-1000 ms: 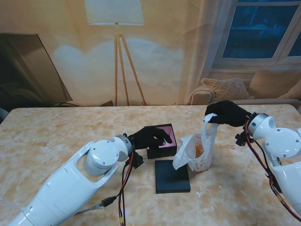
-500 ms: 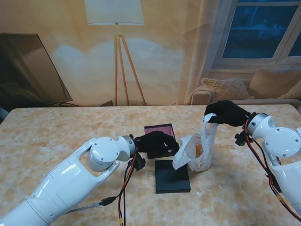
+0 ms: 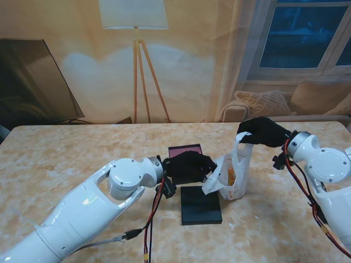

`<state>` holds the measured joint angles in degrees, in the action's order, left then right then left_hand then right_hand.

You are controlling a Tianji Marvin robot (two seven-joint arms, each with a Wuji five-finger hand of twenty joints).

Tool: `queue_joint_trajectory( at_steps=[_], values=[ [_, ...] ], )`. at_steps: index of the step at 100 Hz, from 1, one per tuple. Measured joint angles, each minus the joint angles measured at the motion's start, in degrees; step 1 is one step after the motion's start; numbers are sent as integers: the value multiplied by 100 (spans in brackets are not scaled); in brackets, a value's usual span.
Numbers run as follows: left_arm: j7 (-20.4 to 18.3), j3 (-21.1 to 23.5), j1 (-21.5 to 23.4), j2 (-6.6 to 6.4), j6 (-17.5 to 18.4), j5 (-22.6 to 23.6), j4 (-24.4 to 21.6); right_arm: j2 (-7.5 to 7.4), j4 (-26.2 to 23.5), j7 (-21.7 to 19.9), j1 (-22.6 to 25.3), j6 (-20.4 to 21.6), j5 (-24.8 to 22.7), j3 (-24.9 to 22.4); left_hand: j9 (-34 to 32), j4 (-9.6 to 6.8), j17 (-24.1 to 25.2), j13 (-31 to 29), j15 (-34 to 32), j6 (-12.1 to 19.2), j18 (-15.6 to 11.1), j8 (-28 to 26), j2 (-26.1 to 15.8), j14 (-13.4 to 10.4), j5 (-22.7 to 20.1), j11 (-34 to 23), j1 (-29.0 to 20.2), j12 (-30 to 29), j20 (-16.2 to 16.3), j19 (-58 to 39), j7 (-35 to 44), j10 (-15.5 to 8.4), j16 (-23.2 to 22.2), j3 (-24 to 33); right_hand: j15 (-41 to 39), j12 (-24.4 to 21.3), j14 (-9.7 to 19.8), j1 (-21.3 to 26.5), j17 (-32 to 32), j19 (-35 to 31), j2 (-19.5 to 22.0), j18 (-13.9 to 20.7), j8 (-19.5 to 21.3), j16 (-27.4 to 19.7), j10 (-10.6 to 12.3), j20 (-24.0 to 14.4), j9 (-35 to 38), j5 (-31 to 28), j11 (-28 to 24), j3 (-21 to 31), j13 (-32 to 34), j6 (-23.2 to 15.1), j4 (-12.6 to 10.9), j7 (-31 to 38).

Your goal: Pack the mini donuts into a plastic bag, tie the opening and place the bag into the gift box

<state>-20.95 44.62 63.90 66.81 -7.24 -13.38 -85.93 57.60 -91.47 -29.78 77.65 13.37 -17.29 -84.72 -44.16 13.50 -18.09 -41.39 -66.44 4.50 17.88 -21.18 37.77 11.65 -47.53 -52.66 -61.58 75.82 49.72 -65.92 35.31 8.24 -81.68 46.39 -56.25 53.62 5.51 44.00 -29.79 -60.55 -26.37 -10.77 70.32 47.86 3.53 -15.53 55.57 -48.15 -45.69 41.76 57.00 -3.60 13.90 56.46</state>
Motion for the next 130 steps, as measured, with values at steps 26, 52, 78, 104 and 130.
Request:
queue_joint_trajectory(
  at_steps=[26, 52, 78, 104, 130],
  values=[
    [320, -58, -29, 136, -211, -71, 10, 1, 26, -17, -14, 15, 60, 19, 127, 171, 113, 108, 14, 0, 0, 1, 620, 0, 0, -51, 1083, -200, 0, 36, -3, 0, 154, 957, 0, 0, 0, 0, 0, -1, 0, -20, 0, 0, 0, 0, 0, 0, 0, 0, 0, 0, 0, 0],
    [659, 39, 119, 232, -333, -120, -115, 0, 2, -35, 36, 112, 139, 8, 795, -118, 574, 612, 651, -42, 3, 70, 618, 146, 1, 283, 2520, -1159, 0, 412, -5, 182, 274, 1671, 0, 0, 0, 0, 0, -1, 0, -51, 0, 0, 0, 0, 0, -1, 0, 0, 0, 0, 0, 0],
    [658, 136, 207, 228, -531, -110, -263, -4, -111, -63, 132, 161, 183, 4, 922, -119, 750, 842, 737, -191, 7, 141, 81, 282, 5, 451, 3217, -1275, 0, 473, -225, 331, 280, 1617, 0, 0, 0, 0, 0, -1, 0, -51, 1, 0, 0, 0, 0, -1, 0, 0, 0, 0, 0, 0],
    [556, 159, 250, 181, -419, -107, -328, -9, -135, -115, 138, 188, 208, 27, 1494, 38, 989, 1319, 1399, 37, -4, 360, -1189, 396, 496, 1356, 1385, -1800, 0, 780, -453, 489, 607, 10, -1, 0, 0, 0, 0, -1, 0, -52, 1, 0, 0, 0, 0, -1, 0, 0, 0, 0, 0, 0],
    [1078, 114, 313, 142, -231, 348, -421, -9, -157, -105, 143, 174, 208, 47, 1483, -278, 818, 1297, 1306, 145, -70, 129, -359, 258, 596, 1283, 948, -1555, 0, 643, -233, 438, 503, 836, -1, 0, 0, 0, 0, -1, 0, -54, 1, 0, 0, 0, 0, -1, 0, 0, 0, 0, 0, 0]
  ],
)
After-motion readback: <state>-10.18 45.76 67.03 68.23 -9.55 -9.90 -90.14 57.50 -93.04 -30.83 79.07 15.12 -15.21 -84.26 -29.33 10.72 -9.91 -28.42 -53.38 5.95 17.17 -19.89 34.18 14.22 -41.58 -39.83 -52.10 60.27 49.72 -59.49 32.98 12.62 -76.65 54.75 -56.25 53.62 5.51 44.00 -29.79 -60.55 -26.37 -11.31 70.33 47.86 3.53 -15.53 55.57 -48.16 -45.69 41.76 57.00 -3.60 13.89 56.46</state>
